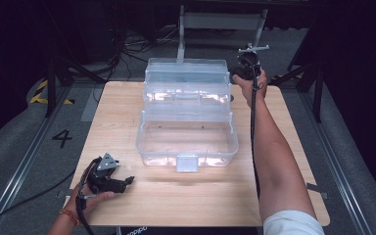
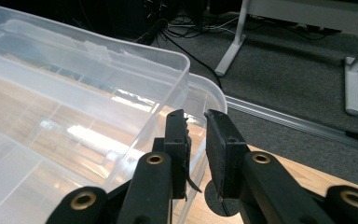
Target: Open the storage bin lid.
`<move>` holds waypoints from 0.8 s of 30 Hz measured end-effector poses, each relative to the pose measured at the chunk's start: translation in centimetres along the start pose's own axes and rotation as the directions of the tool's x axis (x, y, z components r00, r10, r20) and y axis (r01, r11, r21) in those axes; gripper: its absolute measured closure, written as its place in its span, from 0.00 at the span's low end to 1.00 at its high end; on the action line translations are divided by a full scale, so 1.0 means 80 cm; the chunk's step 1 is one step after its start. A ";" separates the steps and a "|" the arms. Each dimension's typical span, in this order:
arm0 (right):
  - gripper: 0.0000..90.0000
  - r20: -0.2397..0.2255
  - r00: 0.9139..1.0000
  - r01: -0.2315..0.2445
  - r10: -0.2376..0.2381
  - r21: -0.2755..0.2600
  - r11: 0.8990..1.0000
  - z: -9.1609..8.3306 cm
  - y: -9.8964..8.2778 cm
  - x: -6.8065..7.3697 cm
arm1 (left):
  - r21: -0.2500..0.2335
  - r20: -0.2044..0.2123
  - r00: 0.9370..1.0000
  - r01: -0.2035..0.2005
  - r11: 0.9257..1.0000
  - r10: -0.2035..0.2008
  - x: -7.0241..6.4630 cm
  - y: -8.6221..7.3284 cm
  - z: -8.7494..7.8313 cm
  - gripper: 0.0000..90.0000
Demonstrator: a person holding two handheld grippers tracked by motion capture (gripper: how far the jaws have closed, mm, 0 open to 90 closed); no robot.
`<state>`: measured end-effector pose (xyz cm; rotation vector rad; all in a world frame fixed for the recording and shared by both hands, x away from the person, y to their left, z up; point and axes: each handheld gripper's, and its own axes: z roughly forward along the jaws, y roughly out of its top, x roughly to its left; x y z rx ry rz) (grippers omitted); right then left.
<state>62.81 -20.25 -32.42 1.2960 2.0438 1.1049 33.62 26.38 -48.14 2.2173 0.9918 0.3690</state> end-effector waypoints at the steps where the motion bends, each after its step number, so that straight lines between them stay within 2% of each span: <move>1: 0.88 -0.003 1.000 0.003 -0.003 0.000 1.000 0.000 0.000 0.000 | -0.001 -0.001 1.000 -0.002 1.000 0.002 0.000 0.000 0.000 0.16; 3: 0.87 -0.002 1.000 0.003 -0.003 -0.001 1.000 -0.001 0.000 0.001 | -0.001 0.003 1.000 0.008 1.000 -0.008 -0.001 0.000 0.000 0.16; 14: 0.85 0.016 1.000 0.013 -0.013 -0.003 1.000 -0.012 -0.002 0.000 | 0.003 0.002 1.000 0.003 1.000 -0.003 0.000 0.000 0.000 0.16; 24: 0.82 0.027 0.998 0.050 -0.050 0.000 0.999 -0.031 -0.009 0.005 | 0.003 -0.002 1.000 0.002 1.000 -0.002 -0.001 0.000 0.000 0.16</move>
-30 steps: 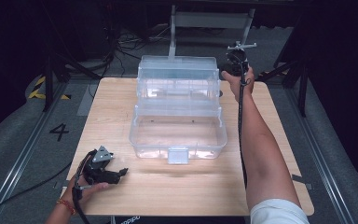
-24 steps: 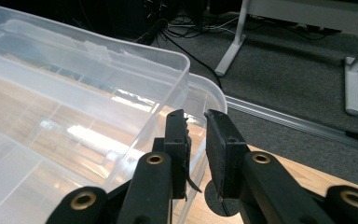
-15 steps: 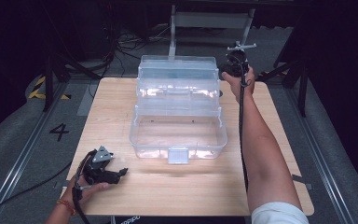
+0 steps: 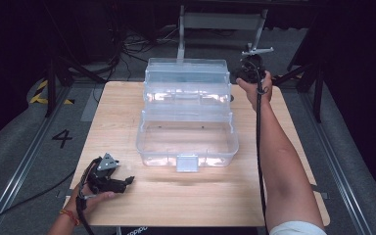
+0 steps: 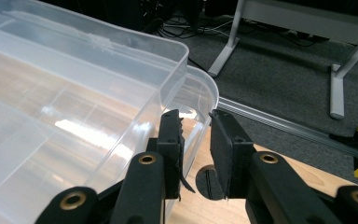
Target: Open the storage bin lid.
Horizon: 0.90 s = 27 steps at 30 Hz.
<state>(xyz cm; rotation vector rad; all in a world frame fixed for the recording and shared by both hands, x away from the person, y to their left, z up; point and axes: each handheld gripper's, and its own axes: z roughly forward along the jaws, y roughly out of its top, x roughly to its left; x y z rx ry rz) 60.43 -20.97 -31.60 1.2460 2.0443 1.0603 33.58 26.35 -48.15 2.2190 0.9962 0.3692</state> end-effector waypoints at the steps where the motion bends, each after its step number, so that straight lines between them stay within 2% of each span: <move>1: 0.82 0.001 1.000 0.005 -0.005 -0.002 1.000 -0.002 -0.001 0.001 | 0.000 0.000 1.000 0.000 1.000 0.000 0.000 0.000 0.000 0.16; 6: 0.77 0.016 0.999 0.033 -0.033 0.009 0.999 -0.016 -0.004 0.004 | -0.005 -0.006 1.000 0.003 1.000 -0.003 -0.001 0.000 0.001 0.16; 18: 0.68 0.028 0.999 0.038 -0.038 0.025 0.999 -0.049 -0.024 0.006 | -0.005 -0.010 1.000 0.007 1.000 -0.007 -0.001 0.000 0.000 0.16; 25: 0.62 0.025 0.997 0.072 -0.073 0.043 0.997 -0.071 -0.036 0.016 | 0.003 -0.016 1.000 0.006 1.000 -0.006 -0.002 0.000 -0.001 0.16; 27: 0.60 0.020 0.994 0.103 -0.104 0.040 0.994 -0.080 -0.040 0.022 | 0.005 -0.015 1.000 0.006 1.000 -0.006 -0.002 0.000 -0.001 0.16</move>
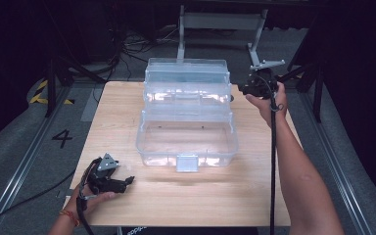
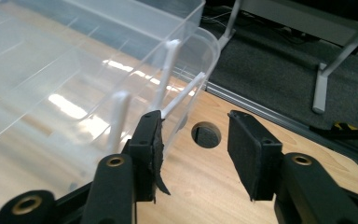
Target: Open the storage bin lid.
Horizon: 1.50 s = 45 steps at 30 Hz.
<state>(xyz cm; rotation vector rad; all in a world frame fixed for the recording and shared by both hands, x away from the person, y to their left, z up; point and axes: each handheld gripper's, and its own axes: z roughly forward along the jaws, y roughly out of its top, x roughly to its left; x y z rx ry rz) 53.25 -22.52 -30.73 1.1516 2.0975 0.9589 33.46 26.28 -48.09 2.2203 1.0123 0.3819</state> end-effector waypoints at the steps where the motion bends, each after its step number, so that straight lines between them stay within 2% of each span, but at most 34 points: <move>1: 0.58 0.001 1.000 0.016 -0.016 0.000 1.000 -0.005 -0.003 0.005 | -0.003 0.001 1.000 0.000 1.000 0.000 0.000 0.000 0.000 0.16; 2: 0.58 0.001 1.000 0.016 -0.016 0.000 1.000 -0.005 -0.003 0.005 | -0.009 -0.001 1.000 0.002 1.000 -0.002 0.000 0.000 0.001 0.16; 5: 0.55 -0.010 0.998 0.056 -0.055 0.018 0.998 -0.015 -0.012 0.014 | -0.005 0.001 1.000 0.001 1.000 -0.001 0.000 0.000 0.000 0.16; 17: 0.51 -0.031 0.995 0.100 -0.098 0.038 0.994 -0.030 -0.044 0.022 | 0.000 -0.001 1.000 0.001 1.000 -0.001 0.000 0.000 0.000 0.16; 19: 0.49 -0.035 0.995 0.095 -0.094 0.047 0.994 -0.030 -0.051 0.023 | 0.000 -0.001 1.000 0.001 1.000 -0.001 0.000 0.000 0.000 0.16; 22: 0.49 -0.025 0.994 0.111 -0.109 0.044 0.993 -0.033 -0.061 0.026 | -0.004 0.001 1.000 0.001 1.000 -0.001 0.000 0.000 0.000 0.16; 24: 0.48 -0.046 0.994 0.100 -0.098 0.055 0.993 -0.034 -0.066 0.026 | -0.001 -0.001 1.000 0.001 1.000 -0.001 0.000 0.000 0.000 0.16; 30: 0.47 -0.045 0.988 0.149 -0.146 0.063 0.987 -0.040 -0.084 0.033 | -0.001 -0.001 1.000 0.001 1.000 -0.001 0.000 0.000 0.000 0.16; 39: 0.44 -0.074 0.986 0.154 -0.150 0.053 0.987 -0.055 -0.115 0.031 | -0.005 0.000 1.000 0.002 1.000 -0.002 0.000 0.000 0.000 0.16; 41: 0.44 -0.068 0.986 0.156 -0.153 0.046 0.987 -0.059 -0.123 0.030 | 0.000 -0.001 1.000 0.001 1.000 -0.001 0.000 0.000 0.000 0.16; 45: 0.43 -0.081 0.982 0.177 -0.173 0.044 0.983 -0.064 -0.144 0.029 | -0.005 0.005 1.000 0.005 1.000 -0.005 0.000 0.000 0.001 0.16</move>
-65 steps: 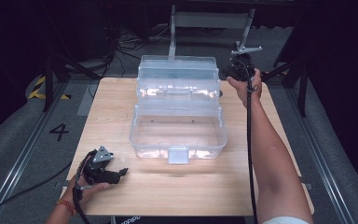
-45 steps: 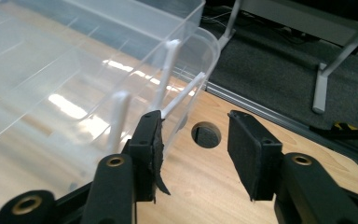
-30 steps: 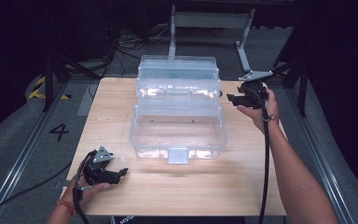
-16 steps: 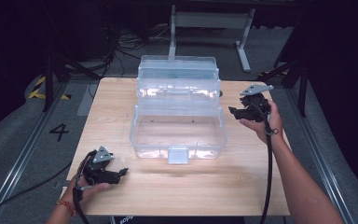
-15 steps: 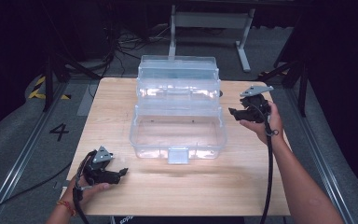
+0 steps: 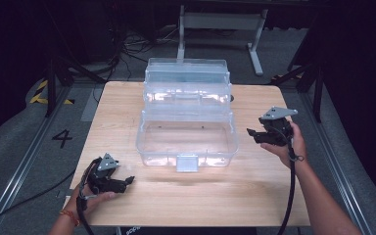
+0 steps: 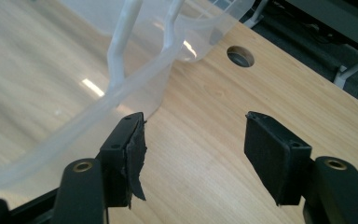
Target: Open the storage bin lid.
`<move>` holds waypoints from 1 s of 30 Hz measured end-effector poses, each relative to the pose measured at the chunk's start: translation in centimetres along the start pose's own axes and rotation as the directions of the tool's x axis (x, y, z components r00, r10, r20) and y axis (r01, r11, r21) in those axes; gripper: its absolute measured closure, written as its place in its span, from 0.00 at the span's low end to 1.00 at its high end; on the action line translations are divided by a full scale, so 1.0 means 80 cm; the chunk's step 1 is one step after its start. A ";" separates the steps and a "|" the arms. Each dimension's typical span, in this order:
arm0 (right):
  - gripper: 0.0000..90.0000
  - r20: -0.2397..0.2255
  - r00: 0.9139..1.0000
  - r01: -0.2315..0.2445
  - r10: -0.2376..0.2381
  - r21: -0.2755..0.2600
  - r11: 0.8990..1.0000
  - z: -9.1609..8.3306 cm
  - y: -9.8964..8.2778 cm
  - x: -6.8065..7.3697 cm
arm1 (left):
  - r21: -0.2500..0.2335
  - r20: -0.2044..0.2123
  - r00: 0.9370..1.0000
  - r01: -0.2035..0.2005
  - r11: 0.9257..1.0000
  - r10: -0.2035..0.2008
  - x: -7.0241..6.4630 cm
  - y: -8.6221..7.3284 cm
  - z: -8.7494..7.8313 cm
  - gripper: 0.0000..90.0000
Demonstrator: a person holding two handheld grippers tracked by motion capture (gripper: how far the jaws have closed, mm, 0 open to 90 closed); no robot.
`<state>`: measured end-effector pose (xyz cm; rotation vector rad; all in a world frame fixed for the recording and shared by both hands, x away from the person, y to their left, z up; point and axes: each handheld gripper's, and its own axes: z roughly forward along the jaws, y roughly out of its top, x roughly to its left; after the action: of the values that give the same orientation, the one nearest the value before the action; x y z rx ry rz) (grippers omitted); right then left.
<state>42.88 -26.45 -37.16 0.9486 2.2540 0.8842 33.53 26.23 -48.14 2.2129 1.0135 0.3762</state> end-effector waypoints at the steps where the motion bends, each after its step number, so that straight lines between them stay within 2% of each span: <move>1: 0.42 -0.004 1.000 0.003 -0.003 -0.001 1.000 -0.001 -0.006 0.001 | -0.001 -0.013 1.000 -0.025 1.000 0.025 0.002 0.001 0.000 0.16; 3: 0.41 -0.030 0.999 0.013 -0.013 -0.015 1.000 -0.005 -0.019 0.003 | -0.001 -0.001 1.000 -0.004 1.000 0.004 0.001 0.001 0.000 0.15; 4: 0.41 -0.030 0.999 0.013 -0.013 -0.015 1.000 -0.005 -0.019 0.003 | -0.001 -0.001 1.000 -0.004 1.000 0.004 0.001 0.001 0.000 0.15; 6: 0.41 -0.065 0.997 0.026 -0.028 -0.032 0.999 -0.007 -0.033 0.004 | -0.001 -0.002 1.000 -0.004 1.000 0.004 0.001 0.001 0.001 0.15; 14: 0.40 -0.049 0.998 0.036 -0.037 -0.035 0.999 -0.016 -0.073 0.009 | 0.000 -0.003 1.000 -0.003 1.000 0.003 0.000 0.001 0.001 0.15; 21: 0.39 -0.052 0.998 0.029 -0.030 -0.024 0.999 -0.020 -0.105 0.014 | -0.001 -0.001 1.000 -0.005 1.000 0.005 0.001 0.001 0.001 0.15; 26: 0.38 -0.066 0.998 0.009 -0.009 0.000 1.000 -0.017 -0.133 0.018 | -0.001 -0.001 1.000 -0.003 1.000 0.003 0.001 0.001 0.001 0.15; 30: 0.38 -0.066 0.997 -0.032 0.032 0.015 0.999 -0.016 -0.158 0.018 | 0.001 -0.001 1.000 -0.006 1.000 0.006 0.001 0.001 0.001 0.15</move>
<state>35.93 -32.62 -45.93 0.9776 2.3091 0.9277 33.66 26.22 -48.14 2.2168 1.0081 0.3793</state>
